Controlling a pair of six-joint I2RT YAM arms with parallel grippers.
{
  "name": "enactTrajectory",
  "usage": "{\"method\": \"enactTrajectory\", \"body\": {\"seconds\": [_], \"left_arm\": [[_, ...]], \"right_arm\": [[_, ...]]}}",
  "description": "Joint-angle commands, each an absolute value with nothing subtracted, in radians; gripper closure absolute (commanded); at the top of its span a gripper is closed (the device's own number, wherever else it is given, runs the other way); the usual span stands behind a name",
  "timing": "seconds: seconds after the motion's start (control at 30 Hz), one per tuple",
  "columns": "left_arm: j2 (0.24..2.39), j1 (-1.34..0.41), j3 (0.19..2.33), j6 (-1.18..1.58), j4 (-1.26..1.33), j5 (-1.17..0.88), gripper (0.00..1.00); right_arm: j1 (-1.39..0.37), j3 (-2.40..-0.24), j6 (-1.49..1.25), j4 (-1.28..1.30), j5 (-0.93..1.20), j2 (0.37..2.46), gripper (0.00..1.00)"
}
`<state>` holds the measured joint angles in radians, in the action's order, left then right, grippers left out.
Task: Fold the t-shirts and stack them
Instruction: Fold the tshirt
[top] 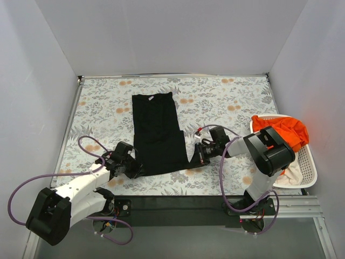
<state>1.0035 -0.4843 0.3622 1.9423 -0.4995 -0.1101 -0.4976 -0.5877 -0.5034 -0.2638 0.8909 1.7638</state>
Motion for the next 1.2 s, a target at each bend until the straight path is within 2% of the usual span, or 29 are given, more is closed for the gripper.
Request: {"method": "enactTrajectory", "body": {"seconds": [0.0,0.13,0.23,0.27,0.37,0.5,0.57,0.67,0.9,1.17], "left_arm": [[1.002,-0.471,0.35,1.908,-0.655,0.026,0.82],[0.982,-0.471,0.466,1.868,-0.745,0.066,0.71],[0.959,-0.471,0.555,1.838,-0.822,0.136,0.62],[0.954,-0.472,0.575,1.83,-0.837,0.159,0.56],[0.957,-0.472,0.61,1.807,-0.88,0.196,0.53],[0.997,-0.474,0.606,1.804,-0.882,0.167,0.42],[1.026,-0.477,0.606,1.807,-0.888,0.164,0.39],[1.06,-0.489,0.611,1.827,-0.911,0.182,0.39],[1.127,-0.505,0.604,1.841,-0.904,0.204,0.38],[1.236,-0.508,0.543,1.804,-0.804,0.152,0.49]], "right_arm": [[-0.45,-0.554,-0.384,-0.094,0.738,1.676,0.99],[-0.451,-0.58,-0.316,0.084,0.634,1.551,0.97],[-0.46,-0.615,-0.316,0.181,0.56,1.454,0.92],[-0.478,-0.627,-0.321,0.222,0.537,1.431,0.87],[-0.543,-0.678,-0.35,0.276,0.422,1.359,0.72],[-0.649,-0.745,-0.399,0.376,0.195,1.318,0.64],[-0.71,-0.781,-0.42,0.393,0.149,1.322,0.61],[-0.788,-0.817,-0.456,0.425,0.081,1.359,0.57],[-0.916,-0.899,-0.505,0.428,0.028,1.474,0.57],[-0.98,-0.937,-0.523,0.425,-0.029,1.537,0.57]]}}
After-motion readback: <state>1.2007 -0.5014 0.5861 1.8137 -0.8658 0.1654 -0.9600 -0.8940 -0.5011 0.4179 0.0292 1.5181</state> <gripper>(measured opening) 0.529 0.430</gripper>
